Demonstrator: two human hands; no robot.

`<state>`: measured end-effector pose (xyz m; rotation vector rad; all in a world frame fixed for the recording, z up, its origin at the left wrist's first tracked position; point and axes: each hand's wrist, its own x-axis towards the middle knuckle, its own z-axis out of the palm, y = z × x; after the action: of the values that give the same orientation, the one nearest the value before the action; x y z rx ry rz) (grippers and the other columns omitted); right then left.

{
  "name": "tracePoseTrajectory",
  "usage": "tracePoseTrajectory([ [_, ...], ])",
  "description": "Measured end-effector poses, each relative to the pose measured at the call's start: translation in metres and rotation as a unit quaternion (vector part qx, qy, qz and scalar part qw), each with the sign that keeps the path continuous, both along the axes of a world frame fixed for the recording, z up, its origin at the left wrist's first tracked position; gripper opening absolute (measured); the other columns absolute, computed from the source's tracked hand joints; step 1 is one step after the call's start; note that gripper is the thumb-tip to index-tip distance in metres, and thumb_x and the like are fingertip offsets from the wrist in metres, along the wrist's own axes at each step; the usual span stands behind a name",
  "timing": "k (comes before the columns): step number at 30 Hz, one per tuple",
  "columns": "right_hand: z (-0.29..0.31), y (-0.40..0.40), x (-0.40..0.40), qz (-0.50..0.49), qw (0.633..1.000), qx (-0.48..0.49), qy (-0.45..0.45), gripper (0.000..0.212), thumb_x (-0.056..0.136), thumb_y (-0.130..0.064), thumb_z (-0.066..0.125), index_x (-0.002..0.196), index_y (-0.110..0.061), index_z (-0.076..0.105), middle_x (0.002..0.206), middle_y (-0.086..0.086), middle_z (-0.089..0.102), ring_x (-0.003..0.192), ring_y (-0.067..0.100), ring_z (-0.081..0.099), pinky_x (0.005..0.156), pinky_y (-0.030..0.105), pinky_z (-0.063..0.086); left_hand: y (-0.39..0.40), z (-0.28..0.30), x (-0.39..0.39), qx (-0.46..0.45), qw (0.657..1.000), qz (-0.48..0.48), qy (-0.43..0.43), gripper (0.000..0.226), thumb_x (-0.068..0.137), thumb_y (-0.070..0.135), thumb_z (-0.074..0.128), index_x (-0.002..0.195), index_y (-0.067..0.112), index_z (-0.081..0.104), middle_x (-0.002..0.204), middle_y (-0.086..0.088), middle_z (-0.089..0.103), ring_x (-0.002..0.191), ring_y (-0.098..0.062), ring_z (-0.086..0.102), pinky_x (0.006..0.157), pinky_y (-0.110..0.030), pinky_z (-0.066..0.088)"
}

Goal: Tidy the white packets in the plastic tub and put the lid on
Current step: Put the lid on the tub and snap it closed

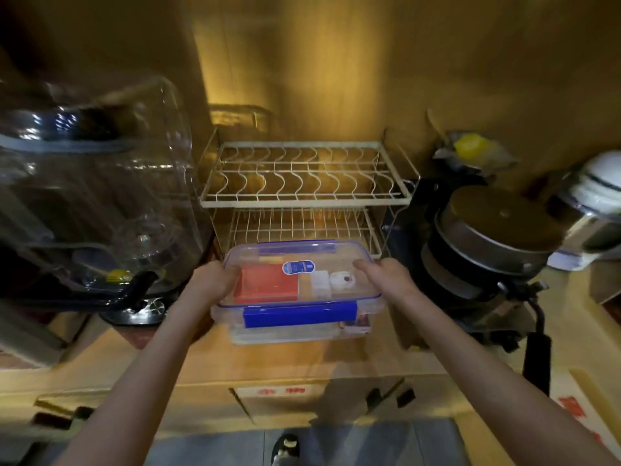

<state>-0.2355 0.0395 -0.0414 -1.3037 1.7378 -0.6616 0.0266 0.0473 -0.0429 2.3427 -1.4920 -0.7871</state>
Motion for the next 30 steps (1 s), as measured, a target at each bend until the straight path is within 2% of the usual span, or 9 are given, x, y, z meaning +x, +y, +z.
tracePoseTrajectory([
  [2, 0.020, -0.002, -0.007, 0.006, 1.000, -0.018, 0.007, 0.034, 0.088, -0.039, 0.054, 0.094, -0.006, 0.062, 0.093, 0.011, 0.069, 0.082, 0.023, 0.067, 0.077, 0.037, 0.055, 0.006, 0.025, 0.004, -0.022, 1.000, 0.005, 0.005, 0.052, 0.095, 0.042, 0.033, 0.110, -0.002, 0.057, 0.105, -0.021, 0.062, 0.086, -0.026, 0.054, 0.077, -0.035, 0.041],
  [5, 0.054, -0.006, -0.018, 0.031, 0.999, -0.033, -0.025, 0.040, 0.088, -0.041, 0.054, 0.099, -0.004, 0.065, 0.082, 0.007, 0.070, 0.070, 0.017, 0.067, 0.059, 0.025, 0.049, 0.012, 0.062, 0.012, -0.047, 0.999, -0.009, 0.006, 0.062, 0.092, 0.051, 0.034, 0.109, -0.002, 0.059, 0.105, -0.019, 0.063, 0.093, -0.032, 0.059, 0.083, -0.039, 0.047],
  [8, 0.085, -0.012, -0.020, 0.023, 0.996, -0.066, -0.055, 0.038, 0.087, -0.039, 0.056, 0.097, -0.004, 0.068, 0.076, 0.007, 0.070, 0.068, 0.018, 0.067, 0.056, 0.025, 0.047, 0.016, 0.097, 0.016, -0.082, 0.997, -0.011, 0.001, 0.061, 0.091, 0.051, 0.038, 0.110, -0.002, 0.059, 0.109, -0.023, 0.064, 0.097, -0.035, 0.060, 0.081, -0.038, 0.047],
  [12, 0.122, -0.026, -0.016, 0.016, 0.991, -0.116, -0.068, 0.037, 0.086, -0.035, 0.056, 0.093, -0.001, 0.069, 0.072, 0.006, 0.069, 0.067, 0.019, 0.066, 0.058, 0.027, 0.047, 0.010, 0.142, 0.020, -0.144, 0.989, -0.001, 0.029, 0.048, 0.090, 0.045, 0.045, 0.105, 0.003, 0.061, 0.089, -0.011, 0.062, 0.073, -0.022, 0.057, 0.062, -0.031, 0.044],
  [15, 0.144, -0.038, -0.010, -0.003, 0.982, -0.164, -0.093, 0.036, 0.083, -0.035, 0.058, 0.086, -0.001, 0.070, 0.074, 0.010, 0.069, 0.070, 0.022, 0.066, 0.061, 0.029, 0.046, -0.004, 0.169, 0.020, -0.186, 0.982, 0.005, 0.034, 0.046, 0.091, 0.042, 0.045, 0.111, 0.004, 0.060, 0.103, -0.016, 0.062, 0.089, -0.029, 0.058, 0.078, -0.035, 0.045],
  [19, 0.161, -0.061, 0.002, -0.029, 0.966, -0.232, -0.110, 0.030, 0.083, -0.030, 0.059, 0.063, -0.008, 0.061, 0.061, 0.006, 0.062, 0.063, 0.023, 0.059, 0.062, 0.031, 0.042, -0.027, 0.185, 0.017, -0.227, 0.973, 0.011, 0.037, 0.053, 0.090, 0.045, 0.044, 0.125, 0.006, 0.049, 0.127, -0.018, 0.056, 0.114, -0.034, 0.053, 0.090, -0.038, 0.042],
  [22, 0.164, -0.080, 0.010, -0.038, 0.957, -0.248, -0.143, 0.028, 0.083, -0.030, 0.061, 0.065, -0.009, 0.061, 0.062, 0.004, 0.064, 0.062, 0.022, 0.061, 0.062, 0.030, 0.045, -0.043, 0.186, 0.011, -0.254, 0.967, 0.009, 0.028, 0.053, 0.092, 0.042, 0.042, 0.132, 0.006, 0.039, 0.133, -0.021, 0.051, 0.120, -0.036, 0.050, 0.096, -0.042, 0.041],
  [26, 0.154, -0.108, 0.019, -0.048, 0.957, -0.235, -0.161, 0.022, 0.085, -0.030, 0.061, 0.086, -0.008, 0.065, 0.074, 0.005, 0.069, 0.070, 0.019, 0.067, 0.061, 0.028, 0.048, -0.070, 0.178, 0.009, -0.270, 0.963, 0.013, 0.016, 0.052, 0.094, 0.036, 0.040, 0.135, 0.005, 0.032, 0.128, -0.024, 0.054, 0.115, -0.038, 0.053, 0.098, -0.045, 0.044],
  [30, 0.135, -0.130, 0.025, -0.038, 0.970, -0.205, -0.125, 0.030, 0.088, -0.034, 0.057, 0.095, -0.006, 0.064, 0.081, 0.008, 0.071, 0.073, 0.020, 0.068, 0.061, 0.030, 0.050, -0.101, 0.159, 0.017, -0.239, 0.971, -0.001, 0.012, 0.052, 0.092, 0.041, 0.038, 0.132, 0.007, 0.034, 0.120, -0.021, 0.059, 0.108, -0.037, 0.058, 0.096, -0.050, 0.048],
])
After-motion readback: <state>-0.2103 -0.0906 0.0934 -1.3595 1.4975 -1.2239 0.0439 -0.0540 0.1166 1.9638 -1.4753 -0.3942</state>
